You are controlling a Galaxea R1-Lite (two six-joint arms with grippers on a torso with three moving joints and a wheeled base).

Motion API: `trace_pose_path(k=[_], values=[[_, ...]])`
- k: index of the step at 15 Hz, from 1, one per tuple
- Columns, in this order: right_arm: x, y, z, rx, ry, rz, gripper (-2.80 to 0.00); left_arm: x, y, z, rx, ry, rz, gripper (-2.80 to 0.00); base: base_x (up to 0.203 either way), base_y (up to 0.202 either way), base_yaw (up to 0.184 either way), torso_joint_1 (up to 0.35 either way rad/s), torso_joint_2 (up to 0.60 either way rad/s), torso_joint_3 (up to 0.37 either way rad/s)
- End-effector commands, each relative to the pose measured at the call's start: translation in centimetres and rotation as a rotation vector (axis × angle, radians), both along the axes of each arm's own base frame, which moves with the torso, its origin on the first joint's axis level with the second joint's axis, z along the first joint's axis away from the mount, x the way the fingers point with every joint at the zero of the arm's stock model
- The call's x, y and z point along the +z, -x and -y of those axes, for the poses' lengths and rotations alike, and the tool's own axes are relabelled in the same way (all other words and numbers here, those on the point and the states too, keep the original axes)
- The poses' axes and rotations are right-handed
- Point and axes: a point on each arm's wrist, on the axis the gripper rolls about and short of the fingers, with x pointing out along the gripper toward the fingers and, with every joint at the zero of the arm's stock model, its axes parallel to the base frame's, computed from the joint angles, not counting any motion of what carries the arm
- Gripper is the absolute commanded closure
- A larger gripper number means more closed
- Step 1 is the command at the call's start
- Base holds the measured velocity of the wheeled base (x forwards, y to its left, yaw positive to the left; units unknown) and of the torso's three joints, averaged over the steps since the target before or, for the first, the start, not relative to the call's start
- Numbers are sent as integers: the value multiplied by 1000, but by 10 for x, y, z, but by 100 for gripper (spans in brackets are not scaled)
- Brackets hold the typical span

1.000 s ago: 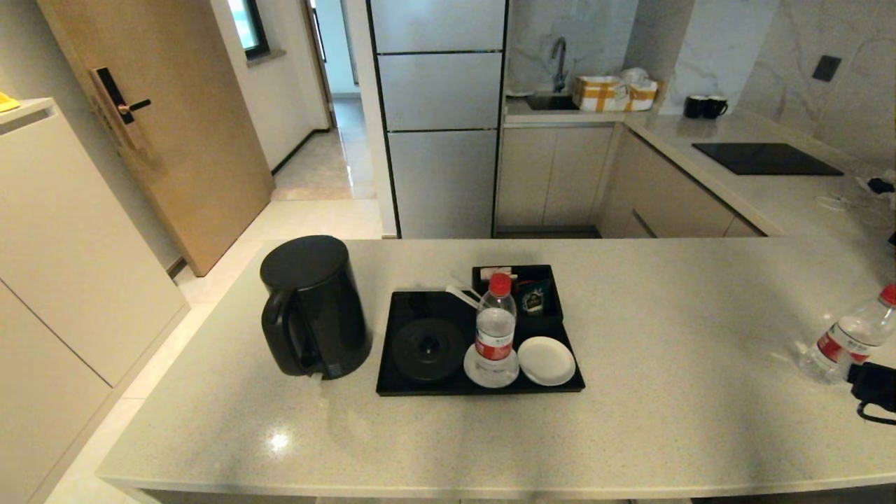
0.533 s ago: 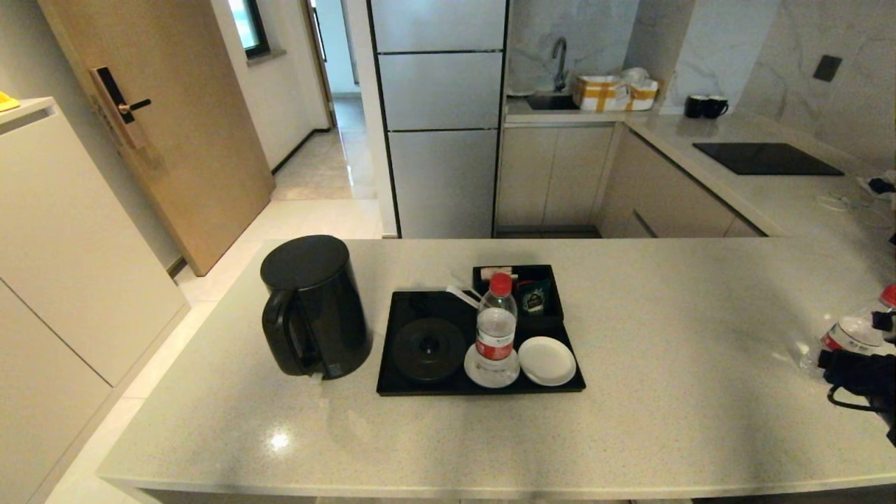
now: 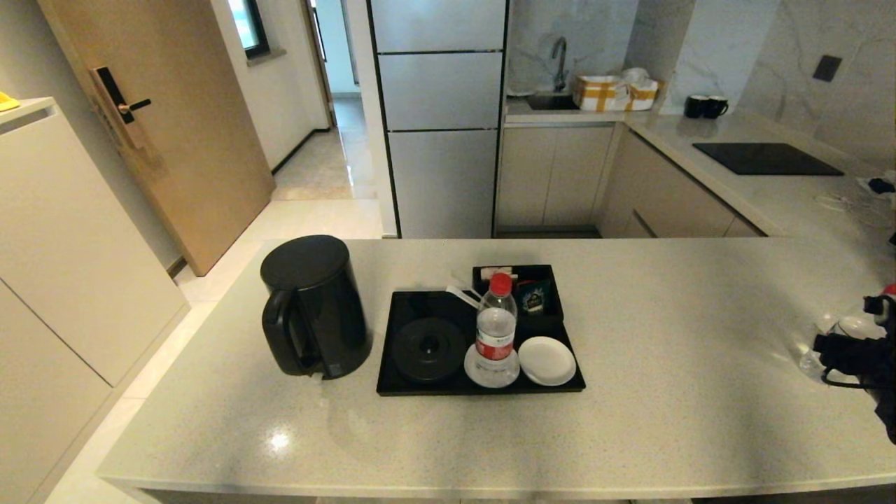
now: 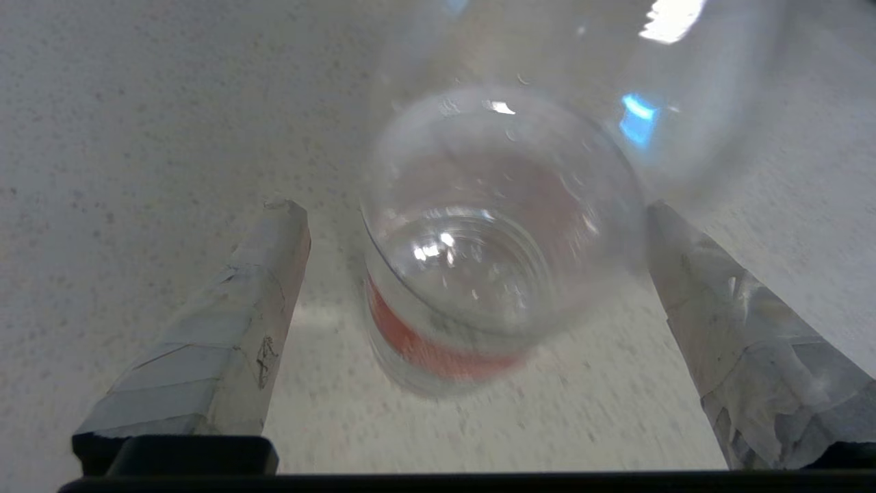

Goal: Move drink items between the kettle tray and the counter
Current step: Return the bottled water to its original position

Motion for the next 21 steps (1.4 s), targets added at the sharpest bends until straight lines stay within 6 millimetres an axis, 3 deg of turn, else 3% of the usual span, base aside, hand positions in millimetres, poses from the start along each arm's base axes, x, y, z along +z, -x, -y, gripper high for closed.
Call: trace_pose_path(k=[1,6,21], values=[[-2,-6,4,-1,3,4,-280,0,0,0,1,0,1,-280,0,0,0,0,0,0],[-4,-14,9,-3,3,6,-280,0,0,0,1,0,1,-280,0,0,0,0,0,0],[-2,-12,8,-4,-3,-4,-280,0,0,0,1,0,-1,-280,0,0,0,0,0,0]])
